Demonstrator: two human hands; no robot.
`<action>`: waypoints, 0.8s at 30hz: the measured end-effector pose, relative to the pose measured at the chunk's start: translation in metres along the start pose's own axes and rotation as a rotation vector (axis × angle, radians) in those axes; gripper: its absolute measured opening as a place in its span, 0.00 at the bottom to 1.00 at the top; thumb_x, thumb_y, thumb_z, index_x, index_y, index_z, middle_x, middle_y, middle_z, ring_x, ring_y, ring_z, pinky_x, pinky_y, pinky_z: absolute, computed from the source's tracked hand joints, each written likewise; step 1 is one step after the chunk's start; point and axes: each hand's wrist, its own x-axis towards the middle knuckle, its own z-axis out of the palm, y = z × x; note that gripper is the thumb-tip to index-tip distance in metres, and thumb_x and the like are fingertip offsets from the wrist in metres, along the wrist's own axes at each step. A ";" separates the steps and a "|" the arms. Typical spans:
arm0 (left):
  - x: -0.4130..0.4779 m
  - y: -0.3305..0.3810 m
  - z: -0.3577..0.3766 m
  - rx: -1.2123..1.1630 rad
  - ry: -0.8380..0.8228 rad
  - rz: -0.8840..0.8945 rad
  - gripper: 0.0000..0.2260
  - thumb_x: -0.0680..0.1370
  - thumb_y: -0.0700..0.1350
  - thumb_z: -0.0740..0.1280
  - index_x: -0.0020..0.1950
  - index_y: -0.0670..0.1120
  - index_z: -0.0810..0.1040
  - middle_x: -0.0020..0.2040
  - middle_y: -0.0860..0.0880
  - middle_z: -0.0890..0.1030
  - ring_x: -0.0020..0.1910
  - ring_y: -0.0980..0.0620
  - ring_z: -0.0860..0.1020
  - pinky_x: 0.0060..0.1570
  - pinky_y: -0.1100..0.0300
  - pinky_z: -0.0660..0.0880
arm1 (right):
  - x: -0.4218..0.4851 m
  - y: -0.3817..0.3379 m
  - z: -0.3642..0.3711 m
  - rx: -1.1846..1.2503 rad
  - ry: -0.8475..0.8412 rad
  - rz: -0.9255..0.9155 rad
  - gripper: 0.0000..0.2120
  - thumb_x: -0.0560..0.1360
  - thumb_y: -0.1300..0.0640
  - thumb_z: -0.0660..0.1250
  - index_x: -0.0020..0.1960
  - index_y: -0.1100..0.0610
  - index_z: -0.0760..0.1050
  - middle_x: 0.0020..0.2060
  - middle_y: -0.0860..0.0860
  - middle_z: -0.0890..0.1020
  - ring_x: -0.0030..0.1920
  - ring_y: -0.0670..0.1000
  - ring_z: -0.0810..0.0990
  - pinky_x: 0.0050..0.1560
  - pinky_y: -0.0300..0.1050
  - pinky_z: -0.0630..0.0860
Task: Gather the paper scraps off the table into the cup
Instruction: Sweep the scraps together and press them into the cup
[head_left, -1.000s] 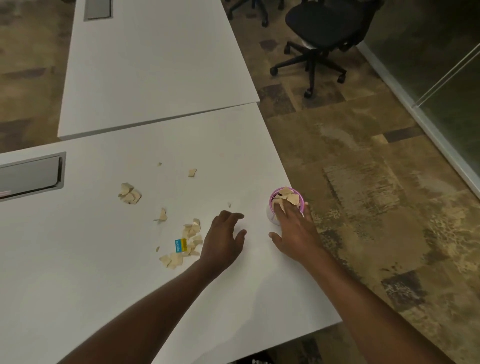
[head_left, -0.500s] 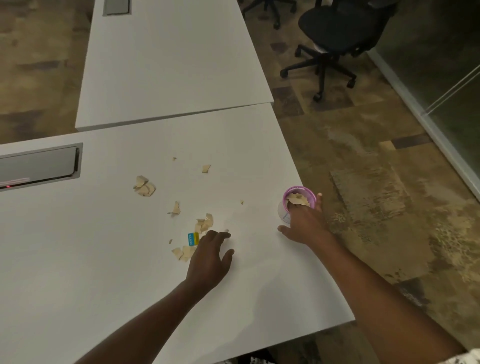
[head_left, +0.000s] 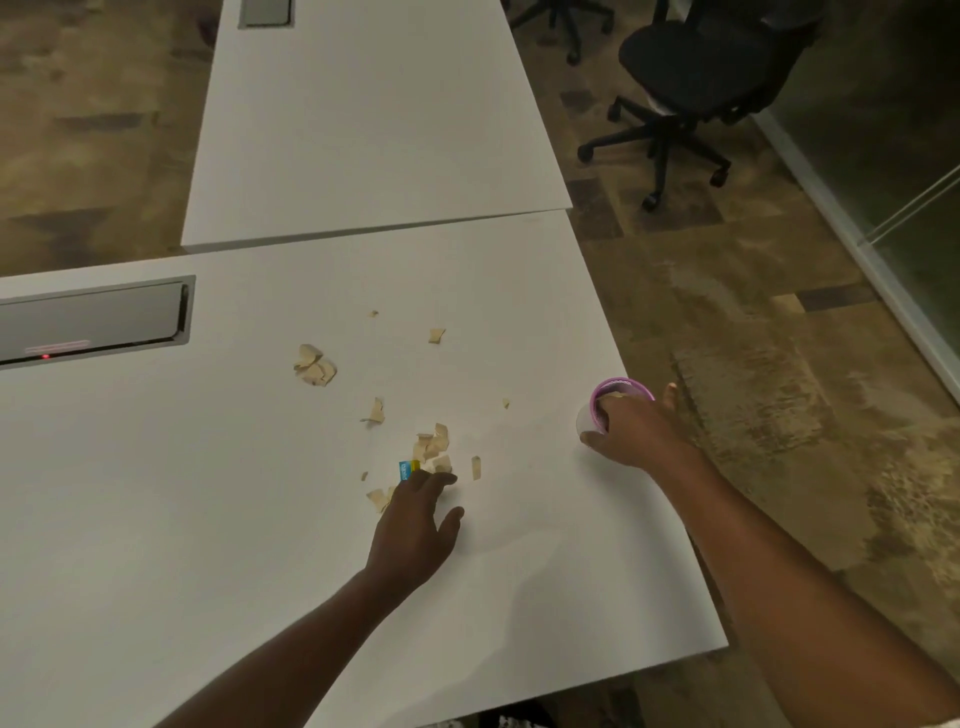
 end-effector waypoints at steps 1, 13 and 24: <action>0.000 -0.002 -0.002 0.000 0.001 -0.003 0.19 0.77 0.51 0.69 0.67 0.51 0.75 0.63 0.52 0.76 0.60 0.50 0.75 0.55 0.55 0.77 | -0.001 0.000 -0.003 0.008 0.025 -0.001 0.22 0.74 0.34 0.60 0.58 0.48 0.74 0.57 0.44 0.80 0.65 0.51 0.74 0.74 0.70 0.45; 0.001 -0.038 -0.021 0.120 0.041 -0.046 0.22 0.75 0.51 0.70 0.67 0.48 0.74 0.63 0.48 0.75 0.58 0.46 0.75 0.53 0.54 0.76 | -0.037 -0.067 -0.010 0.419 0.551 -0.160 0.18 0.73 0.46 0.70 0.57 0.55 0.80 0.51 0.53 0.84 0.48 0.55 0.83 0.53 0.48 0.77; 0.025 -0.114 -0.061 0.312 0.068 -0.235 0.38 0.78 0.60 0.64 0.79 0.42 0.55 0.80 0.38 0.56 0.77 0.37 0.59 0.73 0.45 0.63 | -0.006 -0.139 0.055 0.526 0.117 0.064 0.31 0.76 0.51 0.66 0.75 0.58 0.61 0.74 0.57 0.62 0.72 0.59 0.63 0.66 0.52 0.69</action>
